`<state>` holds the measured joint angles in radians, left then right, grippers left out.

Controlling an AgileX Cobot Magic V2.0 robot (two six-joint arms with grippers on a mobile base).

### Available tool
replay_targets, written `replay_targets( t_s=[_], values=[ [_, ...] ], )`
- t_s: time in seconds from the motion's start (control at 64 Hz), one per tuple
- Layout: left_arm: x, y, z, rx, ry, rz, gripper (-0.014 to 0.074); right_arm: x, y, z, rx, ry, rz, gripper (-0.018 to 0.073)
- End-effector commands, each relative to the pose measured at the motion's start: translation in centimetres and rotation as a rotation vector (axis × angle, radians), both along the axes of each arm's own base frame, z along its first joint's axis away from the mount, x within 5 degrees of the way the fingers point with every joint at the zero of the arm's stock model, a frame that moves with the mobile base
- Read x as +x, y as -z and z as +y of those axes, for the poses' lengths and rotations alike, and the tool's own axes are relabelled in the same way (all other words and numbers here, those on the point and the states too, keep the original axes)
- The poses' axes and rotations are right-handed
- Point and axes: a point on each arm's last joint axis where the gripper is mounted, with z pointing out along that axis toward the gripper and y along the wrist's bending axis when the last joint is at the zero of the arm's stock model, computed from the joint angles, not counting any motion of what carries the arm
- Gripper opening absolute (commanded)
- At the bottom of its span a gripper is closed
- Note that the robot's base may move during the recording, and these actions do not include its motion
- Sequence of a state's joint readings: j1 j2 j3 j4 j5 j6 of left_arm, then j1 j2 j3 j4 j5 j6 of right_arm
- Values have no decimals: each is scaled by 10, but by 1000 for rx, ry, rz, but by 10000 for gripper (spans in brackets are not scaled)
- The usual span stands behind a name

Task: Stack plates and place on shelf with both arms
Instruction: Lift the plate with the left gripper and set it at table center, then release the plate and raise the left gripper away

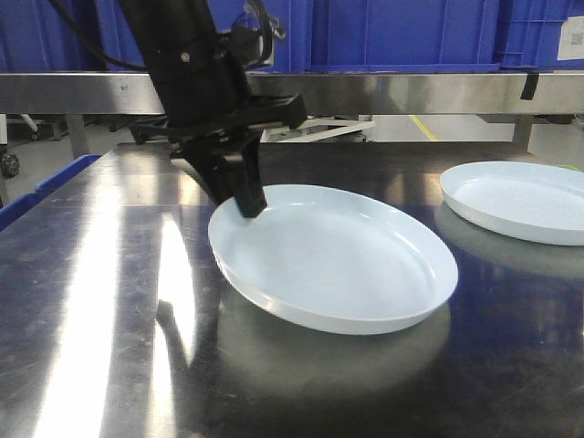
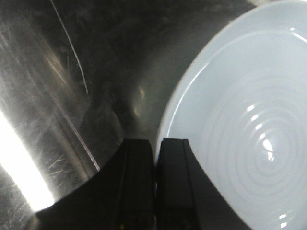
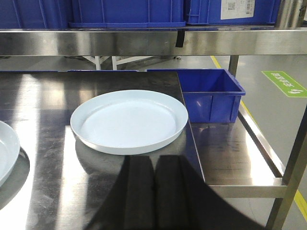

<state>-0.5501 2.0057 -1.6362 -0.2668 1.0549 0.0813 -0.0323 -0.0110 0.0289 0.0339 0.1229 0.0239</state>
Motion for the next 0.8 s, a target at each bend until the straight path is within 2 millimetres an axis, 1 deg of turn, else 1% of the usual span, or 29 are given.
replay_targets(
  t_s=[0.0, 0.172, 0.25, 0.312, 0.469, 0.562, 0.625, 0.687, 0.781],
  values=[
    [-2, -29, -1, -59, -6, -66, 90, -2, -15, 0, -17, 4, -129, 56],
    [-3, -30, -1, -60, -6, -68, 93, -2, -15, 0, -17, 4, -129, 56],
    [-3, -30, -1, -56, -4, -60, 126, -2, -15, 0, -17, 4, -129, 56],
    [-4, -30, -1, -53, -2, -55, 168, -2, -15, 0, -17, 4, -129, 56],
    [-5, -30, 0, -49, 1, -46, 337, -2, -15, 0, -17, 4, -129, 56],
    [-6, -33, 1, -50, 3, -48, 414, -2, -15, 0, -17, 4, -129, 56],
    [-8, -41, 2, -60, 4, -64, 448, -2, -15, 0, -17, 4, -129, 56],
    [-10, -53, 4, -62, 8, -97, 447, -2, -15, 0, -17, 4, -129, 56],
    [-16, -79, 13, -56, 15, -177, 447, -2, -15, 0, -17, 4, -129, 56]
  ],
)
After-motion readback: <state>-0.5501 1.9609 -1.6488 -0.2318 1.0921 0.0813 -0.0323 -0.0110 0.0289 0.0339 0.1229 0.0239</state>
